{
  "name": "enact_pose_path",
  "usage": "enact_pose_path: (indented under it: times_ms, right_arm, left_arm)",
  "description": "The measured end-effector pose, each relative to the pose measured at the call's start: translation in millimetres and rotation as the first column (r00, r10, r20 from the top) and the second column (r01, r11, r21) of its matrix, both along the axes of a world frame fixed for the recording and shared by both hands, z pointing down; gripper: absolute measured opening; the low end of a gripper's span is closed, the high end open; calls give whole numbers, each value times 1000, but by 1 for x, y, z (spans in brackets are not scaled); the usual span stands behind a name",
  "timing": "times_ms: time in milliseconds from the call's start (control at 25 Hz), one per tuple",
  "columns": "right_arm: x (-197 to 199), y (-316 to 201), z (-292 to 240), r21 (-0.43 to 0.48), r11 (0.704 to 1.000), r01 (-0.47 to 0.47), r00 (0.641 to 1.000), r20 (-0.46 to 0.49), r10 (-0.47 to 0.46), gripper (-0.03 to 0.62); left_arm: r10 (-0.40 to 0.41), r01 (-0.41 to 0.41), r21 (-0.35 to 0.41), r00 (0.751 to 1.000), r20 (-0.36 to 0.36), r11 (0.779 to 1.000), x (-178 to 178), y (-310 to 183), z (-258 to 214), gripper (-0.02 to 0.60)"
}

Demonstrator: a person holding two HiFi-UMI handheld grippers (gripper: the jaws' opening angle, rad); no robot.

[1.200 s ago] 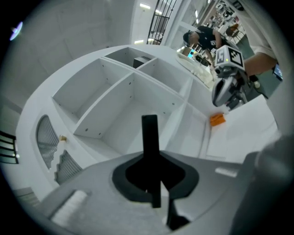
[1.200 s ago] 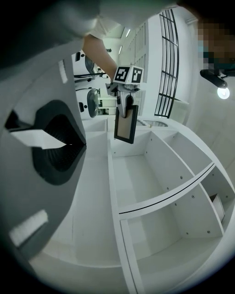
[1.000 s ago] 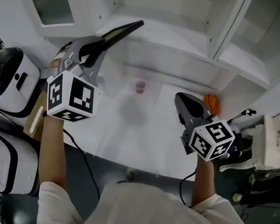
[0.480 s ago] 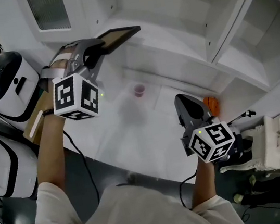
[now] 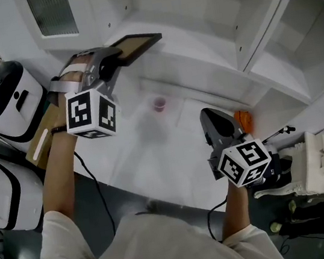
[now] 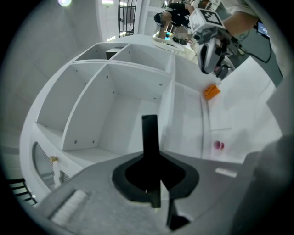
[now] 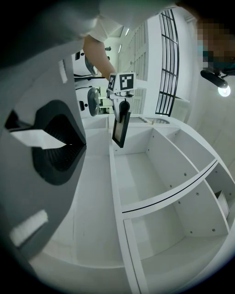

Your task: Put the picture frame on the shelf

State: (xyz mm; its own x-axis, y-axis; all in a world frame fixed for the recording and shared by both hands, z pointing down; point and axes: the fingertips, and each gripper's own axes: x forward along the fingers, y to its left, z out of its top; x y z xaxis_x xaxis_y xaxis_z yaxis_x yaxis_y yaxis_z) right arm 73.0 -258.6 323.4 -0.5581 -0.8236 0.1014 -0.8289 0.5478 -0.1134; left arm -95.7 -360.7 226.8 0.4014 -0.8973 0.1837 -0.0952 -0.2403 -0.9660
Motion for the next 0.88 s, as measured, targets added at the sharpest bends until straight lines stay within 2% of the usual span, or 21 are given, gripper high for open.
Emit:
enact_pose_path:
  times_ms: [280, 560, 880]
  right_arm:
    - [0, 1, 7, -18, 1000, 0, 1000, 17, 0, 5]
    - [1, 2, 14, -28, 1000, -12, 1000, 18, 12, 5]
    - [-1, 2, 16, -30, 999, -17, 1000, 19, 18, 5]
  left_arm:
    - [4, -4, 14, 999, 39, 1000, 4, -3, 8, 22]
    - [-15, 12, 20, 991, 132, 1000, 8, -6, 24, 26]
    - [-21, 17, 24, 987, 158, 1000, 10, -9, 32, 36]
